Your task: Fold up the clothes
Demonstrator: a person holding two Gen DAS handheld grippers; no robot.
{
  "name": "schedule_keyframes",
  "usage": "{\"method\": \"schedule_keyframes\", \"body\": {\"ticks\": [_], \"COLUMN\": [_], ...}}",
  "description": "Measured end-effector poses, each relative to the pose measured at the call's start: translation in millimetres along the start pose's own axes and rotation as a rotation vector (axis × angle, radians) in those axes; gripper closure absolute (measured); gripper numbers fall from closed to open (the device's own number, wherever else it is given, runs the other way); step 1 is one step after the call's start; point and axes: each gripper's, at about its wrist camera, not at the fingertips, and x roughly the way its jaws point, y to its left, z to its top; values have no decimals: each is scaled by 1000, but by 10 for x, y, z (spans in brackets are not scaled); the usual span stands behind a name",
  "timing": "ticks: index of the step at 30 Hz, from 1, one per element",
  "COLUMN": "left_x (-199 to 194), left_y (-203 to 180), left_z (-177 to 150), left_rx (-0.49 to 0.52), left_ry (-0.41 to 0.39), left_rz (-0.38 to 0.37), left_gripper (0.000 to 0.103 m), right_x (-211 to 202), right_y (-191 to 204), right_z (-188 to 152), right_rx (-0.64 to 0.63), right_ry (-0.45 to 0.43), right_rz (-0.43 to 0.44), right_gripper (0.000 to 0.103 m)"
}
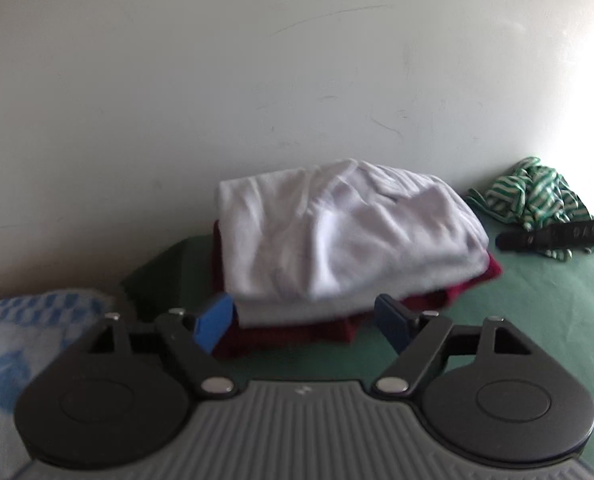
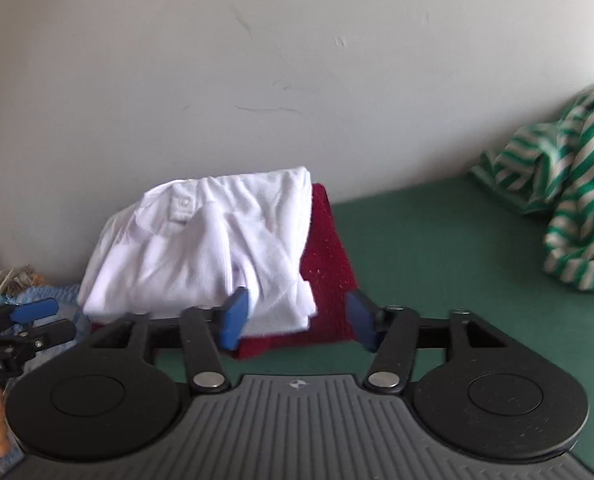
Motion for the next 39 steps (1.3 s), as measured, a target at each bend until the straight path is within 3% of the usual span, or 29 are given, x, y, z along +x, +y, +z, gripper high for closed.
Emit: {"method": "schedule_keyframes", "body": {"ticks": [3,5,9,14,20,25,33,39], "left_x": [-303,-455,-703,-832,-1156,-1389,-1575,-1599], "left_y": [-314,-527,-767,-1175,-1492,-1701,-2336,-2821], "left_z": [-274,-516,-1009,-1328,-1251,-1276,-1352,-1466], "left_rx": [-52,-95,-163,-134,-94,-109,-108,-85], "left_ry": [17,42,145,268,222,207,214,238], "left_rz": [38,54,47,80,175,249,362,406], "left_gripper": [8,6,5,5,1,1,1,1], "right_x": [-506,-775,-1185,-1399,-1516,-1710,-2212,-2451], "right_y": [125,220,253,204,325,302,-114,-411], "right_z": [-299,-573,-1197,-1671,-1672,-1672,-1746,-1876], "right_rx": [-7,12,56,163,168,108,32,-8], "right_ry": [-30,4,116,200,268,225,229,245], "right_rz": [25,-35,-130,-173,-197,-150,-114,-104], "right_gripper": [44,41,35,30,23,23,23,23]}}
